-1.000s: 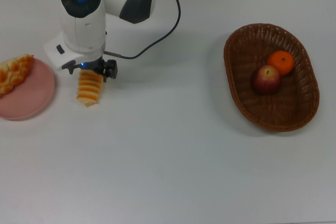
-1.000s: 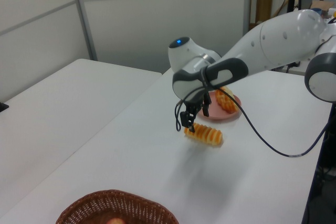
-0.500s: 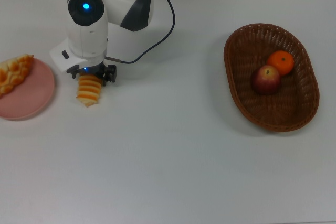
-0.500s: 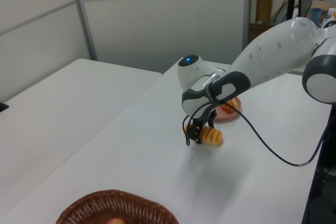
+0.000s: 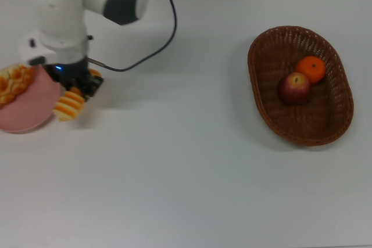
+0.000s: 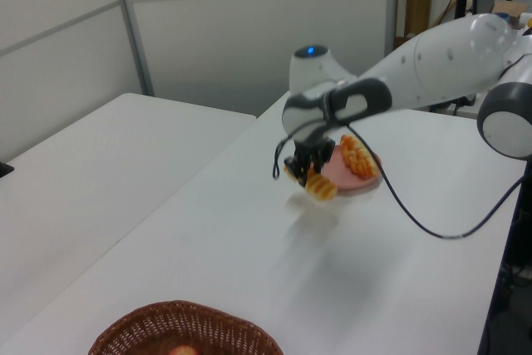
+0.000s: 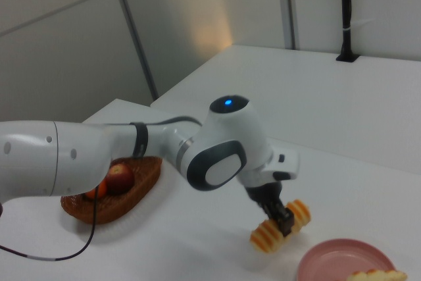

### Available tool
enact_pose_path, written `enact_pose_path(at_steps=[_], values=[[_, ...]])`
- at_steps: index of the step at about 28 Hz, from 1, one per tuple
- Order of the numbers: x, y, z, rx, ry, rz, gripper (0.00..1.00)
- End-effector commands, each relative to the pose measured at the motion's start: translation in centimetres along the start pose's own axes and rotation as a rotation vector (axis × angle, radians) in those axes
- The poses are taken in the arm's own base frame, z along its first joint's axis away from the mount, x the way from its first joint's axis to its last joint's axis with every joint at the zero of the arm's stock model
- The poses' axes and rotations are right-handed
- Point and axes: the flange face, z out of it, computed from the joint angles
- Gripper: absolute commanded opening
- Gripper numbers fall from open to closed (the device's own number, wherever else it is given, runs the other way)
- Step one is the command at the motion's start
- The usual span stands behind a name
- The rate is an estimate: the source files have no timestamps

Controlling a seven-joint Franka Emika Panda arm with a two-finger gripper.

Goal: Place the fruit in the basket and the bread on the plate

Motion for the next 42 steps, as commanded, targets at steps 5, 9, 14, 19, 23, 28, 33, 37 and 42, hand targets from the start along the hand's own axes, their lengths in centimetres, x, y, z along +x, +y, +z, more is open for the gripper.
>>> enact_pose_path(at_steps=[5,9,14,19,23,28,33,37,42], values=[[2.9,8.9,-4.0,0.039,0.047,0.268,0.00],[3.0,11.2,-2.1,0.024,0.028,0.305,0.00],[3.0,10.9,0.0,0.000,0.003,0.292,0.00],[3.0,12.2,0.5,-0.001,0.002,0.308,0.83],[2.9,12.8,1.0,-0.017,-0.006,0.294,1.00],[2.9,13.5,1.0,-0.008,-0.006,0.253,1.00],[2.8,13.5,1.1,-0.013,-0.008,0.207,1.00],[2.7,13.1,1.3,-0.016,-0.015,0.175,1.00],[2.7,11.3,1.2,-0.003,-0.021,0.150,1.00]])
